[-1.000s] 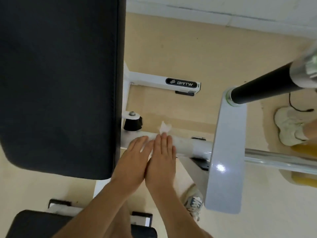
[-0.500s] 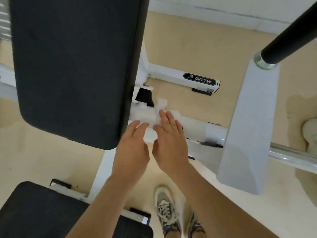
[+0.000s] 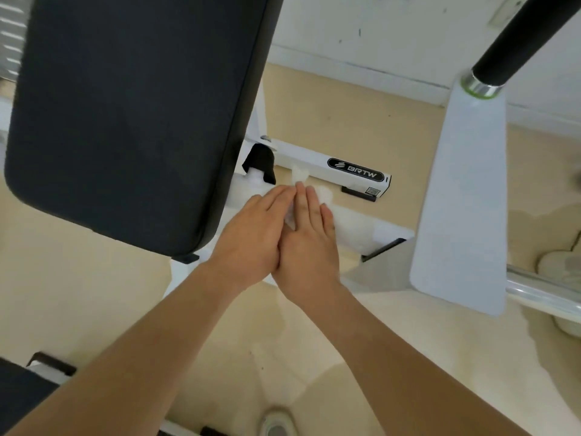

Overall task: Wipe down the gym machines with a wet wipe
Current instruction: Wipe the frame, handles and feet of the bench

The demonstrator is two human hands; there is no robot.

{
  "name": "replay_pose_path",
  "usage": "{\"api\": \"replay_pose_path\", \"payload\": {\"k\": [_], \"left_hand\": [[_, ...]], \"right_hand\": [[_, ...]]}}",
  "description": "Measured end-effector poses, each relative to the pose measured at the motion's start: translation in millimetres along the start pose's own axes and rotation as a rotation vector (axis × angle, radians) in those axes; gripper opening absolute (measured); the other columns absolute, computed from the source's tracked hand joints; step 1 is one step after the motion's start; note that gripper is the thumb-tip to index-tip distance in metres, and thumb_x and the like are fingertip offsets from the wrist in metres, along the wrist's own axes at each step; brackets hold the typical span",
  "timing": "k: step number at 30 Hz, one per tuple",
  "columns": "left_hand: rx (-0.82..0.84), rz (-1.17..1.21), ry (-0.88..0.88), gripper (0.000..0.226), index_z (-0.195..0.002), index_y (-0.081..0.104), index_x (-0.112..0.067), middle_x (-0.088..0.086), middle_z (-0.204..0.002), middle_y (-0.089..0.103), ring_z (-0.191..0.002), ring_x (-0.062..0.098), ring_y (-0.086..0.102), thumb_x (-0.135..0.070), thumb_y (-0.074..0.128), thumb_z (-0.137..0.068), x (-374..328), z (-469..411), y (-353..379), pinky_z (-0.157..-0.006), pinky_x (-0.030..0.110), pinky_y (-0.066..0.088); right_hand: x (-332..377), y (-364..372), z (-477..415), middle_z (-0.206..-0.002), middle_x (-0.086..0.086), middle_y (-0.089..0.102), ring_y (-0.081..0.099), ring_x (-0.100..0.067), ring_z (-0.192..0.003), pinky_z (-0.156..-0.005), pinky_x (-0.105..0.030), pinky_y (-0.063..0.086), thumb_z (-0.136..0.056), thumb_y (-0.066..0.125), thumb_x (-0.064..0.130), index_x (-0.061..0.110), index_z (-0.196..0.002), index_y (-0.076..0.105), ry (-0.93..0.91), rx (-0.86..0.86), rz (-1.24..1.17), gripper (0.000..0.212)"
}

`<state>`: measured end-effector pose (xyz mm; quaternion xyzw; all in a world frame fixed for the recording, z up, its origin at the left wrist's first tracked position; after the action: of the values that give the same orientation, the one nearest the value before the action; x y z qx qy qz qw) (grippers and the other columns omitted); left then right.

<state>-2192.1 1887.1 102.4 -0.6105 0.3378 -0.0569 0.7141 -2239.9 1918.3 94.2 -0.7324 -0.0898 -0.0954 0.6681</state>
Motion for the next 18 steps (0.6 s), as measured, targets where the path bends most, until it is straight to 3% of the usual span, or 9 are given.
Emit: {"api": "replay_pose_path", "payload": {"k": [5,8,10,12,15,18], "left_hand": [[-0.132,0.014,0.0,0.076,-0.151,0.025,-0.02,-0.008,-0.156,0.028,-0.115,0.017,0.039,-0.001,0.054,-0.084,8,9,12,-0.095,0.035,0.047],[-0.211,0.037,0.022,0.07,-0.147,0.037,-0.025,-0.008,-0.152,0.036,-0.115,0.017,0.041,0.002,0.048,-0.082,5,9,3,-0.1,0.03,0.04],[-0.256,0.08,0.006,0.063,-0.141,0.047,-0.028,-0.008,-0.148,0.042,-0.119,0.019,0.044,0.001,0.045,-0.085,5,9,-1,-0.103,0.034,0.038],[-0.352,0.09,0.04,0.05,-0.132,0.055,-0.026,-0.007,-0.138,0.053,-0.114,0.02,0.049,-0.003,0.048,-0.087,0,15,-2,-0.098,0.039,0.043],[-0.504,-0.026,0.11,0.031,-0.12,0.055,-0.019,-0.004,-0.115,0.06,-0.096,0.018,0.051,-0.013,0.054,-0.089,-14,24,6,-0.081,0.039,0.049],[-0.573,-0.14,0.106,0.017,-0.106,0.055,-0.017,-0.004,-0.101,0.059,-0.089,0.017,0.05,-0.019,0.055,-0.089,-26,23,13,-0.073,0.038,0.047]], "right_hand": [[-5,12,6,-0.159,-0.019,0.015,0.008,-0.03,-0.149,-0.118,-0.042,0.0,-0.085,0.053,0.03,0.006,-0.151,0.027,-0.024,-0.168,0.094,0.075],[-9,20,15,-0.158,-0.02,0.02,0.012,-0.03,-0.148,-0.119,-0.044,0.004,-0.079,0.055,0.025,0.007,-0.135,0.054,-0.079,-0.226,0.116,0.059],[-16,26,25,-0.158,-0.02,0.018,0.011,-0.031,-0.149,-0.12,-0.044,0.002,-0.078,0.048,0.021,0.008,-0.126,0.062,-0.097,-0.284,0.13,0.051],[-21,30,35,-0.158,-0.019,0.018,0.011,-0.031,-0.148,-0.12,-0.042,0.001,-0.078,0.038,0.018,0.007,-0.134,0.055,-0.116,-0.376,0.132,0.06],[-24,36,41,-0.16,-0.017,0.016,0.008,-0.029,-0.149,-0.121,-0.041,-0.001,-0.079,0.042,0.019,0.005,-0.148,0.033,-0.156,-0.46,0.131,0.071],[-31,36,49,-0.159,-0.015,0.018,0.008,-0.027,-0.149,-0.121,-0.039,-0.002,-0.087,0.033,0.021,0.004,-0.149,0.029,-0.158,-0.541,0.081,0.065]]}}
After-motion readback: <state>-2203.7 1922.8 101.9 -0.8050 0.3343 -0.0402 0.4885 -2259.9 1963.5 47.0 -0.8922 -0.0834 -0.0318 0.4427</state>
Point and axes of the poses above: each hand's wrist, its own z-axis away from the middle knuckle, its own y-axis out of the palm, x = y × z, the point moved 9 cm from there along -z, towards the middle knuckle
